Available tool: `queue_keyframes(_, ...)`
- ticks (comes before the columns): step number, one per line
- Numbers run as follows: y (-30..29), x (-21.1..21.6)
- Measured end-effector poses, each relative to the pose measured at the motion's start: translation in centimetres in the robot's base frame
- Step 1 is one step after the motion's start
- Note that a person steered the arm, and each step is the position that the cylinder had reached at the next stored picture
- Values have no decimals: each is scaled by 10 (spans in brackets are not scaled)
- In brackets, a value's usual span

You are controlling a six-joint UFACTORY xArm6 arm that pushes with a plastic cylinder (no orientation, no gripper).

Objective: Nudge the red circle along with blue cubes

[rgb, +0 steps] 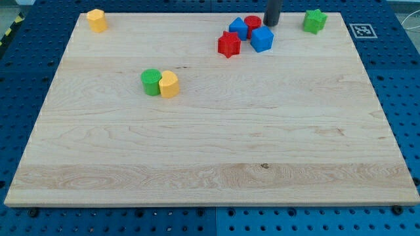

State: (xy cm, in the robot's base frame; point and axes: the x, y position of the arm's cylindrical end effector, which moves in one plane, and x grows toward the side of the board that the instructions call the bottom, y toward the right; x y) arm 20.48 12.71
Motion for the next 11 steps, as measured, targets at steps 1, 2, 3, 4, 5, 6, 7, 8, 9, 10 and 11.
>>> queue_keyframes(1, -47, -5)
queue_keyframes(2, -87, 24)
queue_keyframes(3, -69, 50)
queue_keyframes(4, -62, 70)
queue_keyframes(5, -100, 23)
queue_keyframes(6, -95, -12)
queue_keyframes(7, -39, 5)
queue_keyframes(8, -24, 36)
queue_keyframes(9, -31, 78)
queue_keyframes(10, -12, 81)
queue_keyframes(11, 66, 100)
